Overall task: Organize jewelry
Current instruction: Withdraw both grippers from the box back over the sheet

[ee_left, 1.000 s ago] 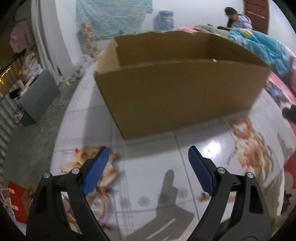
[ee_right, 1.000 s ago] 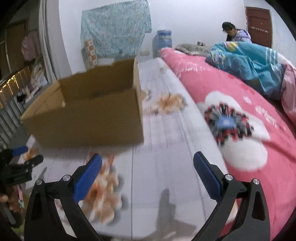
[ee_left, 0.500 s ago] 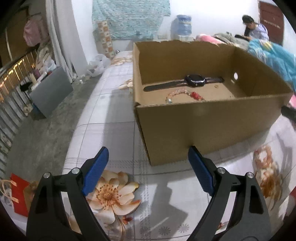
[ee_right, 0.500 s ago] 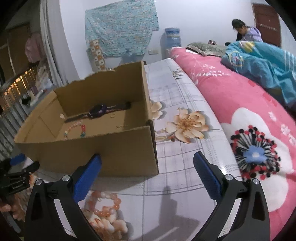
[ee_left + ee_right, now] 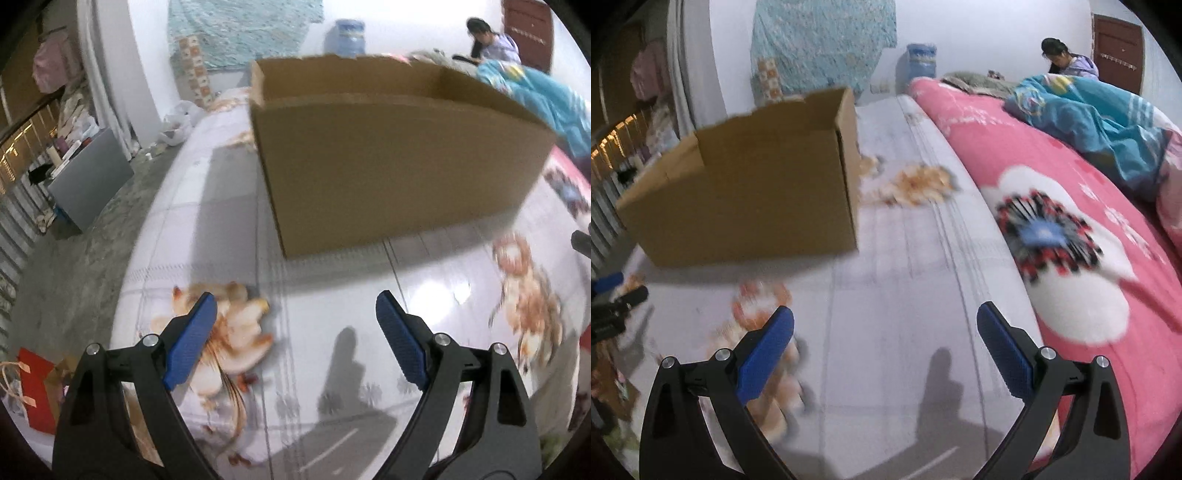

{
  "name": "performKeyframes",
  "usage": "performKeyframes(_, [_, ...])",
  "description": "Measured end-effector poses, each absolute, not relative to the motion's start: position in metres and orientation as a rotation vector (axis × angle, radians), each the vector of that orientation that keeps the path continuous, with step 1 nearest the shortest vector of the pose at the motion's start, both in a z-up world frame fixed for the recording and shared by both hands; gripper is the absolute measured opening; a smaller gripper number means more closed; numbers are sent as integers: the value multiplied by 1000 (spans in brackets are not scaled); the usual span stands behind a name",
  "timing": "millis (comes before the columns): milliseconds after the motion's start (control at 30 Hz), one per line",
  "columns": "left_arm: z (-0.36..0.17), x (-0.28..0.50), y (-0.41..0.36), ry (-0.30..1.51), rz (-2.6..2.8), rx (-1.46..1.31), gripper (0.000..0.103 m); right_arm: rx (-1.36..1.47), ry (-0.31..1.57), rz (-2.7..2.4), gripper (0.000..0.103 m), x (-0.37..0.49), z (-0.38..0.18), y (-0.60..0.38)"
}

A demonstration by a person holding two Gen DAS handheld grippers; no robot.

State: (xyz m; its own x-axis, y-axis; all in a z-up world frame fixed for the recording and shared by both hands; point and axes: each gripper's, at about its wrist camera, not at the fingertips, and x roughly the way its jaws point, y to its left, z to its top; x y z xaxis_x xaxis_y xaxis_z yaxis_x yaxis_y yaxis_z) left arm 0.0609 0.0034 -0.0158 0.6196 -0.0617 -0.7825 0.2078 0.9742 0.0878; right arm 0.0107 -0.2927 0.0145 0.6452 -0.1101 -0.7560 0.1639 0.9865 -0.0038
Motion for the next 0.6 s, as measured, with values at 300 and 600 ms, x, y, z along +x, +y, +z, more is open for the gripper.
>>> performKeyframes(300, [-31, 52, -5, 889, -148, 202, 86, -20, 927, -214, 96, -7, -9, -288])
performKeyframes(600, [-34, 54, 3, 876, -136, 171, 94, -80, 940, -236, 96, -5, -15, -283])
